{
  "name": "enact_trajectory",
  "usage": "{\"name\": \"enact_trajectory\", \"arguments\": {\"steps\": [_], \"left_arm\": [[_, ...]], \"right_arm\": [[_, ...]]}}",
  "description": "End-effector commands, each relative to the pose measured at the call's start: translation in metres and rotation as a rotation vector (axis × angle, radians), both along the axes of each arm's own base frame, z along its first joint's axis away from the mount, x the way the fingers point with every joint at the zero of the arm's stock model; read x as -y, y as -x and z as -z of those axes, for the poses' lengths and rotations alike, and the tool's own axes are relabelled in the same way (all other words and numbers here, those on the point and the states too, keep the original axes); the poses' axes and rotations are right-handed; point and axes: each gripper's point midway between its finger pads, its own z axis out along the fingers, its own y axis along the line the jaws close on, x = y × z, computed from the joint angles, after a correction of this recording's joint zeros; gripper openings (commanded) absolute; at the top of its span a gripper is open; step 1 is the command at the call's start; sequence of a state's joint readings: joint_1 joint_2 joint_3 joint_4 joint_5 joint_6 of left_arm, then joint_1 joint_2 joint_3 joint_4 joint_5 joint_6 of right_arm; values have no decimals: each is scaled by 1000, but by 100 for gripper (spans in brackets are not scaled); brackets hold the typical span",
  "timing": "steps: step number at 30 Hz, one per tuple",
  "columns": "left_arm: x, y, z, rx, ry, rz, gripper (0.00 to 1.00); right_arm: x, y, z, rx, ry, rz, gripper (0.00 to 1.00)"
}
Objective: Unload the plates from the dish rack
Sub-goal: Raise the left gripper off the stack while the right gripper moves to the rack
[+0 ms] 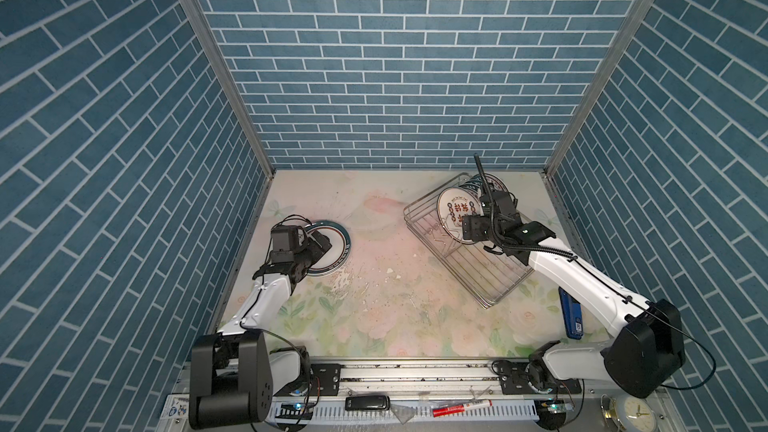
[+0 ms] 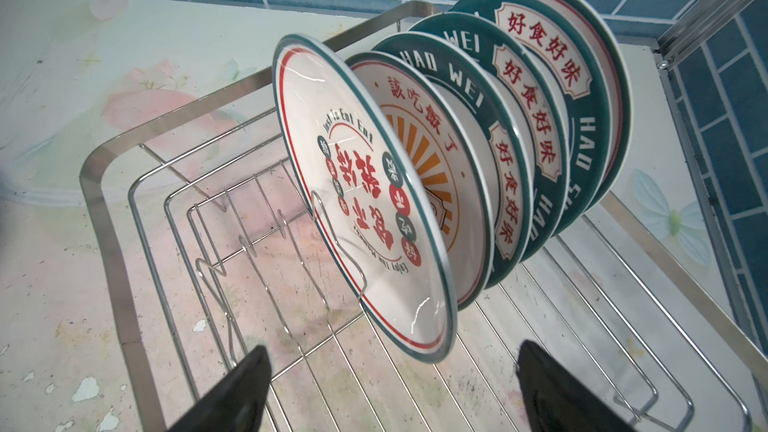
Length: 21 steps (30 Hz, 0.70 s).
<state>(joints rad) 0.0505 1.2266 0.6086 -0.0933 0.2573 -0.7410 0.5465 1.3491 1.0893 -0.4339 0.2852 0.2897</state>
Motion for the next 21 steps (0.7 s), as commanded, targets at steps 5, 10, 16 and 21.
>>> {"name": "enact_trajectory", "arguments": {"steps": [5,10,16,21], "left_arm": [[65,-25,-30,95,-20,241,99],[91,-22,-45,130,-99,331,99],[103,-20,-53,145,-116,395,99],[113,-19,-60,179,-126,438,99]], "right_arm": [[-3,-13,-5,8,14,-5,79],[-3,-17,-1,3,23,5,72],[-7,-23,2,2,22,-8,66],[-12,-28,8,0,24,-27,49]]}}
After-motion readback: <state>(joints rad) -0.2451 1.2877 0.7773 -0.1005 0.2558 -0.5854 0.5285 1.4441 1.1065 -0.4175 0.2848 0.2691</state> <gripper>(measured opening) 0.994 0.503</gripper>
